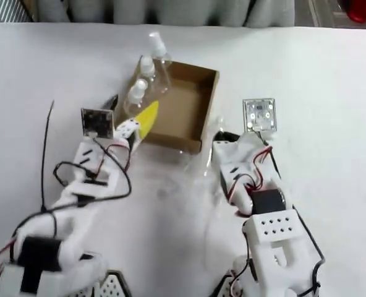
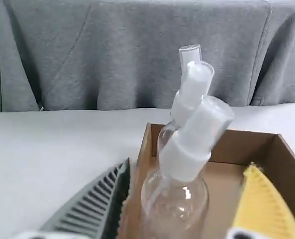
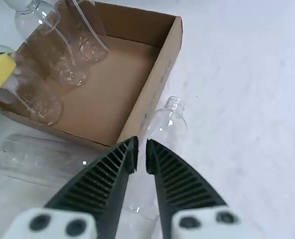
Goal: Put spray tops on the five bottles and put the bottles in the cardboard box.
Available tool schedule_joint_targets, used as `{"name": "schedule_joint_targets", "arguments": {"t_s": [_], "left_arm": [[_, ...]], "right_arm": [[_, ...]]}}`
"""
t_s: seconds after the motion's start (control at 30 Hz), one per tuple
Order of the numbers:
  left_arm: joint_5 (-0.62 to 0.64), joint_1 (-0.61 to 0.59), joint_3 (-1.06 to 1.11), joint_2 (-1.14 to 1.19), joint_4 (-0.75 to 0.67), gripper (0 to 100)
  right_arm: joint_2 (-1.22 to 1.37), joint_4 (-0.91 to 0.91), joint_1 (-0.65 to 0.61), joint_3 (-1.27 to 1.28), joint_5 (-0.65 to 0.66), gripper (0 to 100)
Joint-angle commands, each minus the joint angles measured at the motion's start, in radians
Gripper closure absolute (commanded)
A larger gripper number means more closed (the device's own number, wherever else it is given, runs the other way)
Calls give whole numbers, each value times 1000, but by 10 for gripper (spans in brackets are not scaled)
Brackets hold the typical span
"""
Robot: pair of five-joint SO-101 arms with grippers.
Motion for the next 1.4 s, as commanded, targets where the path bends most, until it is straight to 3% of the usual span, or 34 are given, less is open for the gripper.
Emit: {"name": "schedule_joint_targets", "arguments": {"t_s": [0.0,0.27,0.4,0.53,0.67,0.8,1.07,1.23,1.37], "left_arm": [[8,-8,28,-203,206,668],[12,-10,115,-634,730,669],[14,-10,112,-866,1023,669],[14,-10,117,-1087,1227,672],[14,-7,118,-1259,1389,792],[9,-8,161,-1376,1455,985],[6,-48,379,-1563,1456,928],[6,-145,396,-1581,1452,928],[8,-157,396,-1581,1452,928]], "right_arm": [[-16,4,87,11,112,979],[-18,4,295,58,236,977],[-18,4,294,87,235,978],[-18,10,255,106,235,978],[-18,10,196,152,235,979],[-18,10,180,190,241,979],[-18,12,183,230,242,978],[-19,4,185,256,242,975],[-19,4,186,256,242,974]]}}
